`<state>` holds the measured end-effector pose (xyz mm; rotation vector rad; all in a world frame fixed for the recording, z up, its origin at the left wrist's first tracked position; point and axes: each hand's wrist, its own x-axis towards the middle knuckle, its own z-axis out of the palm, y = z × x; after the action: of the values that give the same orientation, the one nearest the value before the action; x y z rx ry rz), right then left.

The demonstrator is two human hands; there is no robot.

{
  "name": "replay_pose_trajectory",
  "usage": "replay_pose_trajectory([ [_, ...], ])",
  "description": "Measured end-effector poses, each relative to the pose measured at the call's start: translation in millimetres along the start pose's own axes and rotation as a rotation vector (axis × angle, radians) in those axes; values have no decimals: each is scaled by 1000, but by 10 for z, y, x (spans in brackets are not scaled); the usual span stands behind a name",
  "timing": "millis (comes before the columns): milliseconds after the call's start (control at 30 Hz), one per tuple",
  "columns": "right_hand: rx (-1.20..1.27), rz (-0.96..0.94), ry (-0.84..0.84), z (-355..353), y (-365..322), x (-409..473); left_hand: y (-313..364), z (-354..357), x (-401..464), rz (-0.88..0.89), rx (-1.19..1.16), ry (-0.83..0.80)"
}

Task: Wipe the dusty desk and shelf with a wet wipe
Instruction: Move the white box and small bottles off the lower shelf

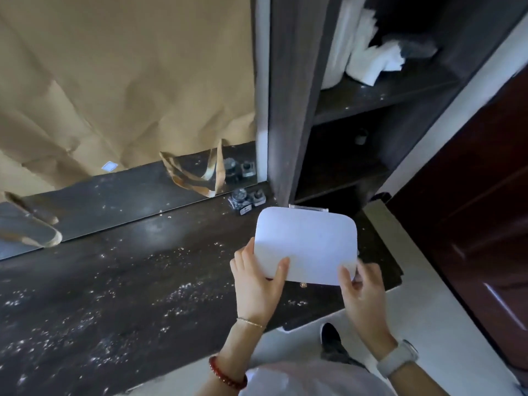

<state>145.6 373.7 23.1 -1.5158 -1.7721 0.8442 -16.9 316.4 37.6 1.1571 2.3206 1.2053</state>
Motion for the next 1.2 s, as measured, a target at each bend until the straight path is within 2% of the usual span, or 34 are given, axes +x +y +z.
replay_pose_trajectory([
  [167,11,-69,-7,-681,399,761,648,794,8,-80,-50,23],
  [300,-6,-135,17,-877,432,1424,1083,1163,309,-167,-132,113],
  [400,-76,-128,-28,-874,314,1851,1249,1279,608,-218,-146,118],
  [733,-21,-26,-233,-619,310,2470,1250,1536,1009,-390,-95,113],
  [933,4,-44,-246,-584,319,2534,1170,1653,1063,-322,-88,35],
  [1067,-27,-69,-278,-508,348,2534,1116,1677,1199,-365,-72,70],
  [1200,17,-15,-318,-442,356,2509,1168,1600,1259,-387,-32,73],
])
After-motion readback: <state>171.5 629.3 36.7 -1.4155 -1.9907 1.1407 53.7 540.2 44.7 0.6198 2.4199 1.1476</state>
